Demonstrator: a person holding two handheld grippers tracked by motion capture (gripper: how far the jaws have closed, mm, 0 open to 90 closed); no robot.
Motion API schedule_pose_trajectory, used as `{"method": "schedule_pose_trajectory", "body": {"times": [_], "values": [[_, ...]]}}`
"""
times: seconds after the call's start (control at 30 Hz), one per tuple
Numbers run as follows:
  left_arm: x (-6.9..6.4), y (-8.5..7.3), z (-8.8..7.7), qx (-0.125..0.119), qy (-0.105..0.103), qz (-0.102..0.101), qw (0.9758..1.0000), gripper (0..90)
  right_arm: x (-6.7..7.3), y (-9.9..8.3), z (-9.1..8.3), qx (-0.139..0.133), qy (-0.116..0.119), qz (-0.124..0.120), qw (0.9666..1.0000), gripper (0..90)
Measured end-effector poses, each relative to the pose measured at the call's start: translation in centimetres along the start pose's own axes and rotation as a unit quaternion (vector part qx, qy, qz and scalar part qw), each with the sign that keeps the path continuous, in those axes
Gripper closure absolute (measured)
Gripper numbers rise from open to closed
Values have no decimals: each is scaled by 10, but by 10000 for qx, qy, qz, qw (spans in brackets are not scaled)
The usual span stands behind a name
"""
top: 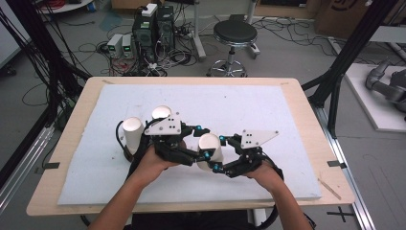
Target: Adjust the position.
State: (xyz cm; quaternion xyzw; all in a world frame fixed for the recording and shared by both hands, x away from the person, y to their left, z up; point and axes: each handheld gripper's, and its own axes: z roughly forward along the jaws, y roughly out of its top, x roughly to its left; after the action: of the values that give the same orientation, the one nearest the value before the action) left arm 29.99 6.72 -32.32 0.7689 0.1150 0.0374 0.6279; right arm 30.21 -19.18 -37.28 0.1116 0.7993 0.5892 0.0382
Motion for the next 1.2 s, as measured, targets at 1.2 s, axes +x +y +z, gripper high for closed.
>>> {"method": "schedule_pose_trajectory", "body": {"times": [1.2], "values": [[1, 0, -4, -110, -87, 15, 9999, 366, 3, -2, -6, 0, -8, -50, 10000, 303]]}}
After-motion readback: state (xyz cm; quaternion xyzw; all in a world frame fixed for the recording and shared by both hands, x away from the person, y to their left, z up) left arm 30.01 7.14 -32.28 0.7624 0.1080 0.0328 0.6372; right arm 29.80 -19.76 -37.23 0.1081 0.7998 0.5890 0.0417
